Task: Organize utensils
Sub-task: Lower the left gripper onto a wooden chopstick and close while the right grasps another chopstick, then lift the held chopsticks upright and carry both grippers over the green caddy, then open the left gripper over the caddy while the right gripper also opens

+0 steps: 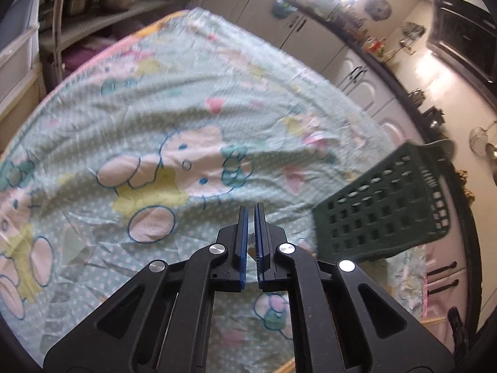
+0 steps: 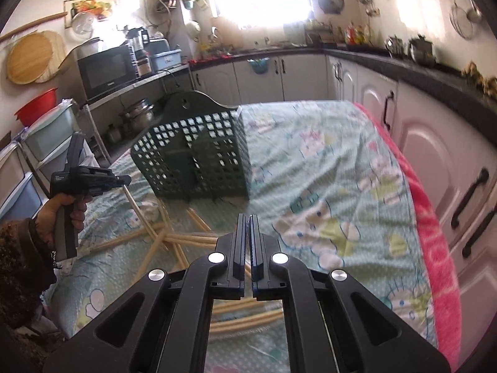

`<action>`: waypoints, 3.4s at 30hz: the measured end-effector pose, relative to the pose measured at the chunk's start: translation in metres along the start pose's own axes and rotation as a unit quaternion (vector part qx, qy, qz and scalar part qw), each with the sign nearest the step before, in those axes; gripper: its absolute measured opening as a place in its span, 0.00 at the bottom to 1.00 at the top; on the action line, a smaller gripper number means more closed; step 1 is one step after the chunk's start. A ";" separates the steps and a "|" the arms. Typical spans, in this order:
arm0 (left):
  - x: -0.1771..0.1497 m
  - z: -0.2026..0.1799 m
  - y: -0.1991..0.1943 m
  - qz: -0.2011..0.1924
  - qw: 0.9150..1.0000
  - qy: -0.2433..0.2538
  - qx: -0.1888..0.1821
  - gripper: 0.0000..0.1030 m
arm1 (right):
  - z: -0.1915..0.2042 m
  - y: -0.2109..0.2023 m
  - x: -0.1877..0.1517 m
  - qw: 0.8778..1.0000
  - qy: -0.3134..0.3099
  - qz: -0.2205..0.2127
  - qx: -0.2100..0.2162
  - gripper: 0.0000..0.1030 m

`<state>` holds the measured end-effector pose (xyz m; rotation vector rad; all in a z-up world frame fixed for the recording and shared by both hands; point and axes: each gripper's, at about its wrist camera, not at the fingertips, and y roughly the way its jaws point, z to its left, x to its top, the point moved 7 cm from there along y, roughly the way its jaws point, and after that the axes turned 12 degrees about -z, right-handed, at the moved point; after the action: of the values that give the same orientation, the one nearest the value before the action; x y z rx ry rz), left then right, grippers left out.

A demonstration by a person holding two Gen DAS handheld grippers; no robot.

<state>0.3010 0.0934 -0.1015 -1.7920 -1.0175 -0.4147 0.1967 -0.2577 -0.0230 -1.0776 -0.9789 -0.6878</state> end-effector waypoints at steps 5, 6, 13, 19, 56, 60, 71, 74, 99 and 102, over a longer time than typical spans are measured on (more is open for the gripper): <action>0.016 -0.026 -0.032 -0.044 0.998 0.036 -0.029 0.01 | 0.018 -0.001 0.022 1.000 -0.018 -0.020 0.016 0.02; 0.018 -0.030 -0.037 -0.050 0.997 0.043 -0.033 0.01 | 0.022 0.000 0.027 0.999 -0.023 -0.023 0.020 0.02; 0.039 -0.068 -0.076 -0.106 0.988 0.088 -0.066 0.01 | 0.054 0.002 0.055 0.996 -0.061 -0.042 0.047 0.02; 0.048 -0.101 -0.107 -0.127 0.979 0.119 -0.104 0.01 | 0.077 0.000 0.075 0.993 -0.079 -0.052 0.073 0.02; 0.164 -0.212 -0.173 -0.259 0.943 0.168 -0.125 0.01 | 0.084 -0.026 0.235 0.977 -0.134 -0.159 0.043 0.02; 0.160 -0.209 -0.160 -0.260 0.944 0.168 -0.117 0.01 | 0.076 -0.006 0.231 0.981 -0.136 -0.138 0.032 0.02; 0.139 -0.195 -0.119 -0.246 0.949 0.172 -0.092 0.01 | 0.074 0.036 0.197 0.988 -0.131 -0.080 0.028 0.02; 0.130 -0.191 -0.108 -0.235 0.952 0.173 -0.091 0.01 | 0.074 0.045 0.189 0.989 -0.127 -0.069 0.028 0.02; 0.098 -0.162 -0.097 -0.218 0.960 0.158 -0.080 0.62 | 0.076 0.067 0.160 0.989 -0.129 -0.072 -0.002 0.51; 0.098 -0.159 -0.105 -0.222 0.959 0.155 -0.082 0.73 | 0.077 0.061 0.161 0.988 -0.133 -0.081 -0.004 0.58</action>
<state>0.3012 0.0141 0.0975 -1.5642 -1.1803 -1.0499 0.2930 -0.1648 0.1098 -1.1234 -1.3060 -0.6912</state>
